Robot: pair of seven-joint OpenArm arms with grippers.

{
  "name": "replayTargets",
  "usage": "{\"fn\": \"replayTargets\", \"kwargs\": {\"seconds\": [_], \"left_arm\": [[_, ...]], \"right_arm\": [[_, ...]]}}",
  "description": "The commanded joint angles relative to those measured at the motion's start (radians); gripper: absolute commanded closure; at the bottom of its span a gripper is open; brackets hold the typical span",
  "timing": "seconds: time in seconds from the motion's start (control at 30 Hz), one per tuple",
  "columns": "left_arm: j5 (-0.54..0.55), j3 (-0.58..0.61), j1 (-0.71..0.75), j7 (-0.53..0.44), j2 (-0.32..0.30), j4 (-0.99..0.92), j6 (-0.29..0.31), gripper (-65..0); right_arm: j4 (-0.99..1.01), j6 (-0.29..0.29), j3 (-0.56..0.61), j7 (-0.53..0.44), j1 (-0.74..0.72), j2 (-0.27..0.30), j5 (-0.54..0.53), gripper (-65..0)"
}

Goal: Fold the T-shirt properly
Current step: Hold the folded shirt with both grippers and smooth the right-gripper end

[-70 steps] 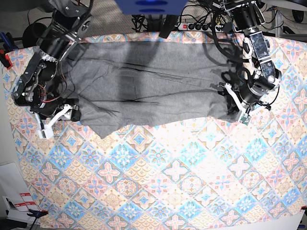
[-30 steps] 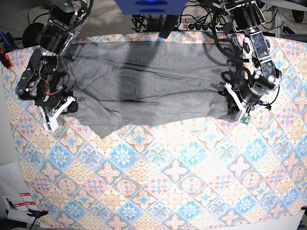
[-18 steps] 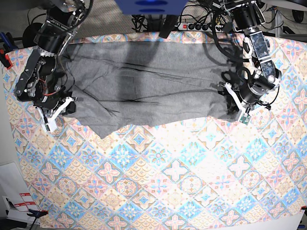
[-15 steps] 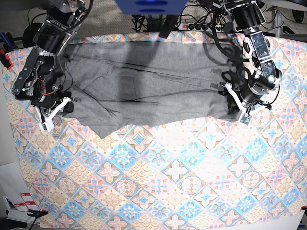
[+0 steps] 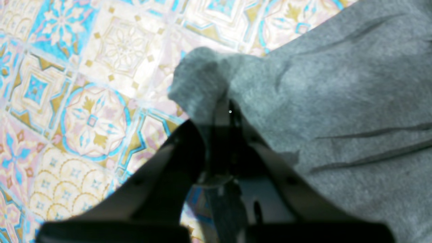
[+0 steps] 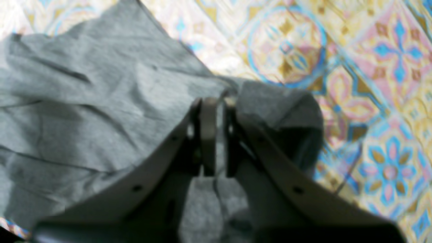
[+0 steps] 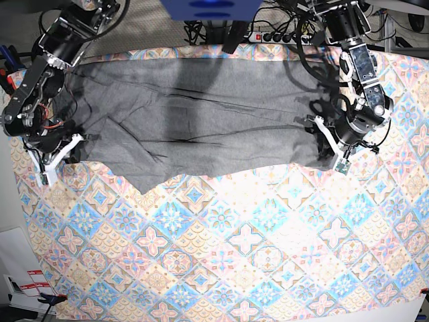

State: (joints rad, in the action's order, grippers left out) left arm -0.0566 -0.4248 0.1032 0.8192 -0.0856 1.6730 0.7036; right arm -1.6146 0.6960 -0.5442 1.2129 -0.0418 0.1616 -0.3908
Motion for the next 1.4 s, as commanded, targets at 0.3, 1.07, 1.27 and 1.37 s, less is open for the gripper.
{"fn": "replayTargets", "kwargs": {"seconds": [0.3,1.07,1.27,1.37], "left_arm": [[0.008,-0.004,-0.009,-0.018,-0.009,0.02,-0.005,0.0],[0.008,-0.006,-0.009,-0.018,-0.012,0.022,-0.005,0.0],[0.008,-0.006,-0.009,-0.018,-0.023,0.022,-0.005,0.0],[0.008,-0.006,-0.012,-0.018,-0.023,0.022,-0.005,0.0]], "right_arm": [[0.21,0.002,0.0,-0.091,-0.056,0.014,-0.012,-29.8],[0.343,0.002,0.063,-0.25,-0.06,0.016,-0.013,-30.3],[0.345,0.002,0.063,-0.252,-0.06,0.016,-0.013,-29.8],[0.345,0.002,0.066,-0.25,-0.06,0.016,-0.013,-24.2]]}}
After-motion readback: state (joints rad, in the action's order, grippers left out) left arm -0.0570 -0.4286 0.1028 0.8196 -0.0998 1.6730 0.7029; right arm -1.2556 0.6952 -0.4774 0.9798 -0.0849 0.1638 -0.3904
